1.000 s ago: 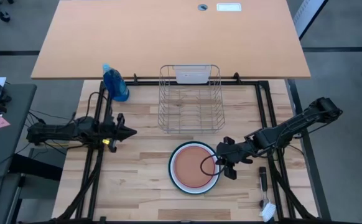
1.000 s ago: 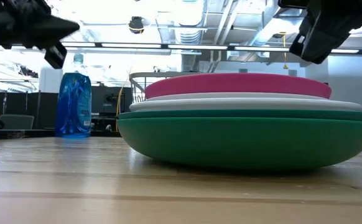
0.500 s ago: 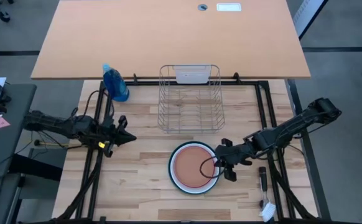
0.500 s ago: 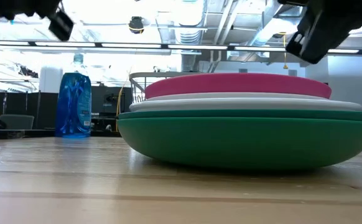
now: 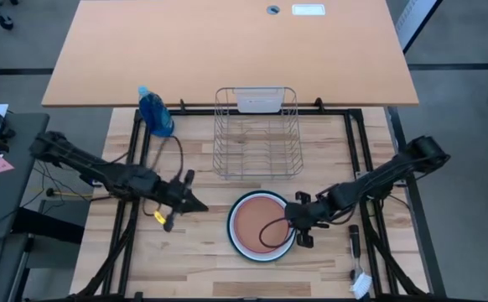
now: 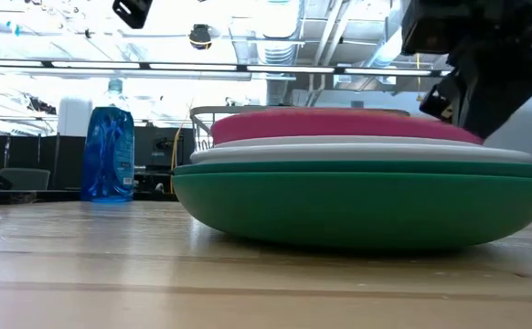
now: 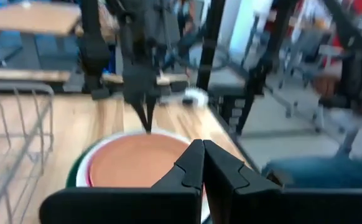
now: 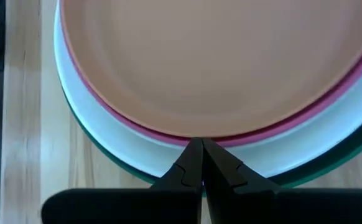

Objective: Sort dishes
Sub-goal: Put the brown plate in the dish rack

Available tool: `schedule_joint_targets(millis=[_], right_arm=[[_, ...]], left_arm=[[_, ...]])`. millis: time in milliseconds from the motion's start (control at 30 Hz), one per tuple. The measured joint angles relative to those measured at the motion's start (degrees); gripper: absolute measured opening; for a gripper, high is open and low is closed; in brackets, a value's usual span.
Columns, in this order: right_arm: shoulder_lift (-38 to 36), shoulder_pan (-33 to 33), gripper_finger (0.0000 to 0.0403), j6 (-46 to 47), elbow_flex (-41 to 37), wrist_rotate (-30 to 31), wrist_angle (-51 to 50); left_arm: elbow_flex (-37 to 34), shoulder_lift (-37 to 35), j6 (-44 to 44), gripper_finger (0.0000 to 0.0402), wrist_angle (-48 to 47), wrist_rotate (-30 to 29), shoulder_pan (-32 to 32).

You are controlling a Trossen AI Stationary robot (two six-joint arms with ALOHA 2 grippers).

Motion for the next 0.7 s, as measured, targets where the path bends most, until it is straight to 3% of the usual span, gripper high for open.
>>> schedule_joint_targets(millis=[167, 333, 700], right_arm=[[1.1, 0.0, 0.0011, 0.0, 0.0, -0.1, -0.3], [0.7, -0.2, 0.0011, 0.0, 0.0, 0.0, 0.2], [0.9, -0.2, 0.0011, 0.0, 0.0, 0.0, 1.4]], left_arm=[[4.5, 5.1, 0.1, 0.0000, -6.9, 0.2, -0.3], [5.8, 8.5, -0.1, 0.0000, -7.1, -0.2, -0.3], [6.3, 20.2, -0.6, 0.0000, 2.3, -2.4, 0.0]])
